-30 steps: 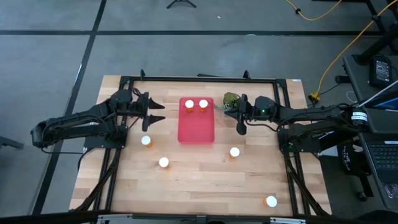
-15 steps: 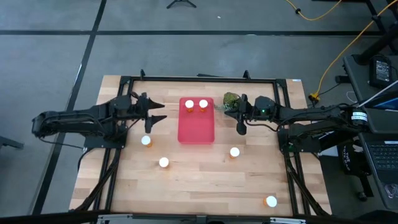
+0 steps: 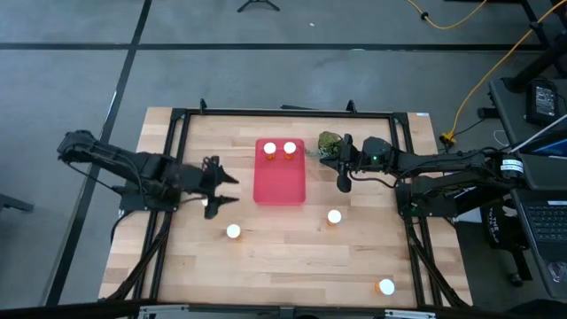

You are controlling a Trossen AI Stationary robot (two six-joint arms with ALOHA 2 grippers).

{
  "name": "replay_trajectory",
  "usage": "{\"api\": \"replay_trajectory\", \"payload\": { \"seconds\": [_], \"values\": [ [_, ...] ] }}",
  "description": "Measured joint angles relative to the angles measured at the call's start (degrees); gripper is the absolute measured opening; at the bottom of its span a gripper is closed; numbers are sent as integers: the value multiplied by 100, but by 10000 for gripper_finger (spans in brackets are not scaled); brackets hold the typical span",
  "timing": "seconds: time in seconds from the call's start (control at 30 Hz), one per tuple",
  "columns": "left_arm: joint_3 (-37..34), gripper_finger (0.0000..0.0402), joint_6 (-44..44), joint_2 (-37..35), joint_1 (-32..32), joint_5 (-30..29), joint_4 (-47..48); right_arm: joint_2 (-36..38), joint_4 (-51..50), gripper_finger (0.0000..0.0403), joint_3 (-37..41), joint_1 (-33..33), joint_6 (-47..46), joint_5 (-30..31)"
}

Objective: Pick and place pill bottles into a basket
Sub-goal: Put the orange pill bottle into the red bin

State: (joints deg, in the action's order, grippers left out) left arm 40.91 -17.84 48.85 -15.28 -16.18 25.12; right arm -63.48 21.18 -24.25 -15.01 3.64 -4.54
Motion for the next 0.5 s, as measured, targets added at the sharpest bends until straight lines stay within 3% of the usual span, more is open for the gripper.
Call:
{"api": "replay_trajectory", "payload": {
  "seconds": [0.2, 0.3, 0.5],
  "values": [
    [588, 263, -819, 647, -483, -652, 1214, -4, -18, 29, 5, 0, -130, 0],
    [864, 263, -1460, 833, -499, -680, 1771, -7, -63, 29, 15, -1, -300, -2],
    [1029, 263, -2914, 985, -501, 303, 2883, -7, -53, 29, 20, 114, -316, 0]
  ]
}}
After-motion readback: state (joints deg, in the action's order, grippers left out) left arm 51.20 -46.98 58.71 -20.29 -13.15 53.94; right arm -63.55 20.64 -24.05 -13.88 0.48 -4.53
